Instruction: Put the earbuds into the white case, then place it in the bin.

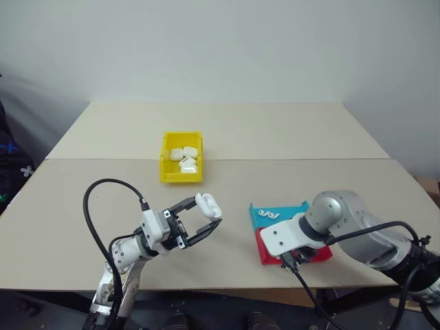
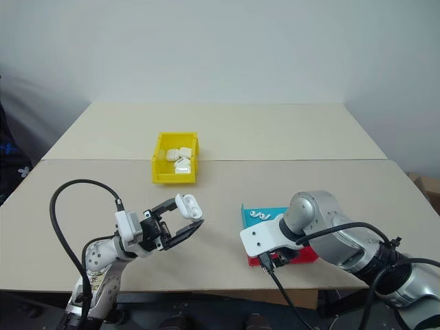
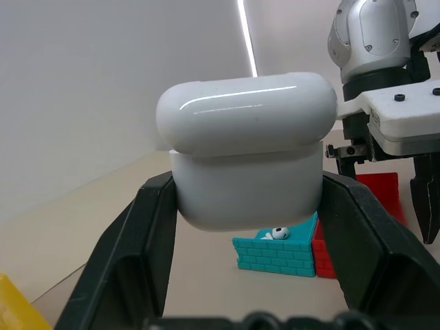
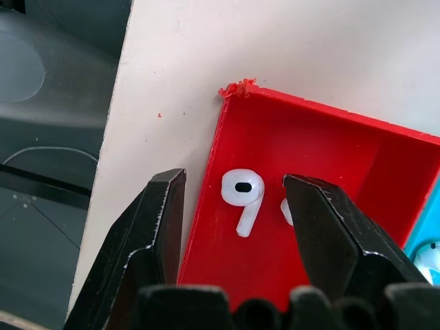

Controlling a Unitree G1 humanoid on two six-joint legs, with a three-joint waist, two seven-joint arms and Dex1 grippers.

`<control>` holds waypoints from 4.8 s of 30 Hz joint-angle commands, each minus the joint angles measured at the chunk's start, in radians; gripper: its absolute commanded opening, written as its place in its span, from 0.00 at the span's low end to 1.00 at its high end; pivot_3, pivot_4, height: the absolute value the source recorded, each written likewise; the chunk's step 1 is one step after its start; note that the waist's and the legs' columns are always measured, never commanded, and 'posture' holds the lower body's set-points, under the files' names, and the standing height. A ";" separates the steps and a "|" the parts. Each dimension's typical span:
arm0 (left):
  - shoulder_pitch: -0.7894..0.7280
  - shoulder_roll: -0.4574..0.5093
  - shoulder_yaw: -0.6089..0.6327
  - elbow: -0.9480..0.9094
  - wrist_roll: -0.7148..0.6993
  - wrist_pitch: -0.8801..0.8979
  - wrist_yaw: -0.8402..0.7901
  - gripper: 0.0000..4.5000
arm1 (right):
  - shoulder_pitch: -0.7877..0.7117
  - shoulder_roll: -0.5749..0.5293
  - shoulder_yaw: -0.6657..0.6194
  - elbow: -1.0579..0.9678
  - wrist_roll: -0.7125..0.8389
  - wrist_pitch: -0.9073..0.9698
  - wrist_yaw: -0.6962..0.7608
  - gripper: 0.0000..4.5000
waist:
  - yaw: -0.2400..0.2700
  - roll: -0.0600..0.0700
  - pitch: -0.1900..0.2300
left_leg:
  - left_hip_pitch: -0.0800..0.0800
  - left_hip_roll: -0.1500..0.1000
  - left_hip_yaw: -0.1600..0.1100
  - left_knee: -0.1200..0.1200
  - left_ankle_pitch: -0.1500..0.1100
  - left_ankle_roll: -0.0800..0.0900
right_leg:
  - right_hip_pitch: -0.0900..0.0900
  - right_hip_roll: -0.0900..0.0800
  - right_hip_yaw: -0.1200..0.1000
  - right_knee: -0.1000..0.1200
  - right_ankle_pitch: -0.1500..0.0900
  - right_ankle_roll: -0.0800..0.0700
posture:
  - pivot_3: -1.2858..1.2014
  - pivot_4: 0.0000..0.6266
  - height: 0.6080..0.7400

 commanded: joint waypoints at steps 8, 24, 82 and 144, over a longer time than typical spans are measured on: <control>0.007 0.008 -0.005 -0.054 -0.008 0.008 0.015 0.62 | 0.009 0.012 -0.009 0.002 -0.025 -0.023 0.013 0.53 | 0.000 0.000 0.000 | 0.000 0.000 0.000 0.000 0.000 0.000 | 0.000 0.000 0.000 0.000 0.000 0.000 | 0.52 0.24 1.00; 0.001 0.009 -0.012 -0.042 0.002 0.012 0.016 0.62 | 0.019 0.013 -0.024 -0.002 -0.050 -0.032 0.016 0.53 | 0.000 0.000 0.000 | 0.000 0.000 0.000 0.000 0.000 0.000 | 0.000 0.000 0.000 0.000 0.000 0.000 | 0.52 0.24 1.00; -0.130 -0.037 -0.060 -0.235 -0.219 0.260 -0.020 0.62 | -0.050 0.488 -0.947 0.028 0.922 -0.109 -0.429 0.17 | 0.000 -0.001 0.001 | 0.000 0.000 -0.001 -0.001 0.000 0.000 | 0.001 0.001 0.000 -0.001 0.000 0.001 | 0.52 0.24 1.00; -0.147 -0.061 -0.071 -0.212 -0.215 0.247 -0.122 0.62 | 0.119 0.460 -0.651 0.109 0.852 -0.385 -0.242 0.17 | -0.001 -0.001 0.001 | 0.000 0.000 -0.001 -0.002 0.000 0.000 | 0.001 0.001 0.000 -0.001 -0.001 0.002 | 0.52 0.24 1.00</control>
